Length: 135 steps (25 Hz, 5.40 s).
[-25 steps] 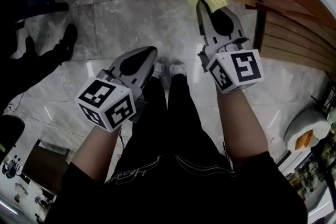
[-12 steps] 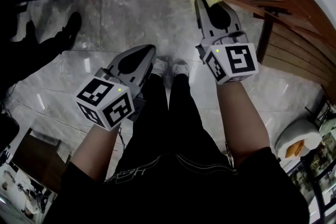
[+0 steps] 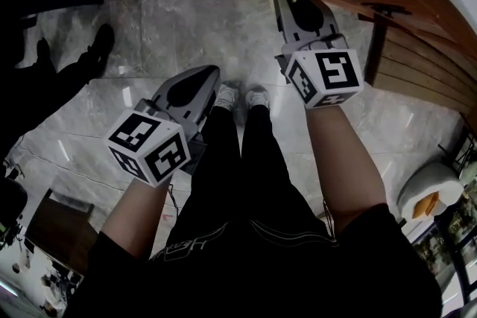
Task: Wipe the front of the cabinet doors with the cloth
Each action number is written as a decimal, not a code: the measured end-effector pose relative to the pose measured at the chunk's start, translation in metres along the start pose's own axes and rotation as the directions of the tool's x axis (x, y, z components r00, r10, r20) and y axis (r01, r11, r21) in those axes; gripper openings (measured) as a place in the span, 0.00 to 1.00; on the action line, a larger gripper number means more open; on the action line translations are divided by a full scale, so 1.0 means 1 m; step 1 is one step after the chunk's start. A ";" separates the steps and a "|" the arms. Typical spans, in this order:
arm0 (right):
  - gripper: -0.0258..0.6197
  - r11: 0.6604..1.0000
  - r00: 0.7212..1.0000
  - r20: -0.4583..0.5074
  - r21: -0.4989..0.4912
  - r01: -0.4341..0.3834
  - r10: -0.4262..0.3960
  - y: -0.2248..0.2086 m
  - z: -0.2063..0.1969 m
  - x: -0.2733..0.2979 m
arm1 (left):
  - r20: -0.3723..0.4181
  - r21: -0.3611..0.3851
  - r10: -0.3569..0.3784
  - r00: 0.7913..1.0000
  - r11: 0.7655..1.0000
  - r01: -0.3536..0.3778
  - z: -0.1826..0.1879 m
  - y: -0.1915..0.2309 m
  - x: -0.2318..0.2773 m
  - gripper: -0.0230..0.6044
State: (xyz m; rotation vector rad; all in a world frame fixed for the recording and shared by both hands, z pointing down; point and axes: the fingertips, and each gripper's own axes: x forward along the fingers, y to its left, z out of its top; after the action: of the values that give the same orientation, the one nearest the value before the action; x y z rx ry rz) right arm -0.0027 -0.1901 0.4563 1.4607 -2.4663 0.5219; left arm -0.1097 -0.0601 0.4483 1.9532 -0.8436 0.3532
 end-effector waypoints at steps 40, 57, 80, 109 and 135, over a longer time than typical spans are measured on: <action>0.10 0.914 0.917 0.023 0.101 0.394 -0.398 -0.160 -0.032 -0.112 | -0.221 0.132 -0.114 0.969 0.981 0.145 -0.022 -0.073 0.087 0.05; 0.10 0.896 0.906 0.028 0.159 0.414 -0.423 -0.169 -0.043 -0.134 | -0.241 0.141 -0.122 0.963 0.977 0.160 -0.029 -0.082 0.096 0.05; 0.10 0.988 0.992 -0.072 0.110 0.109 -0.101 -0.033 -0.063 -0.028 | -0.109 0.042 -0.039 0.993 0.998 0.043 -0.008 -0.010 0.035 0.05; 0.10 0.989 0.987 -0.117 0.088 0.119 -0.108 -0.019 -0.083 0.031 | -0.096 -0.007 -0.001 0.995 1.000 0.001 -0.006 0.035 0.011 0.05; 0.10 0.895 0.922 -0.067 0.224 0.386 -0.381 -0.147 -0.092 -0.052 | -0.306 0.150 -0.106 0.946 0.976 0.158 -0.017 -0.040 0.082 0.05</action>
State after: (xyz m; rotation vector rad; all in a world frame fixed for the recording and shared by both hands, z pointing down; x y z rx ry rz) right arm 0.1525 -0.1757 0.5484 1.9603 -2.0689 0.7547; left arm -0.0221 -0.0671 0.4765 2.0380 -0.4974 0.6397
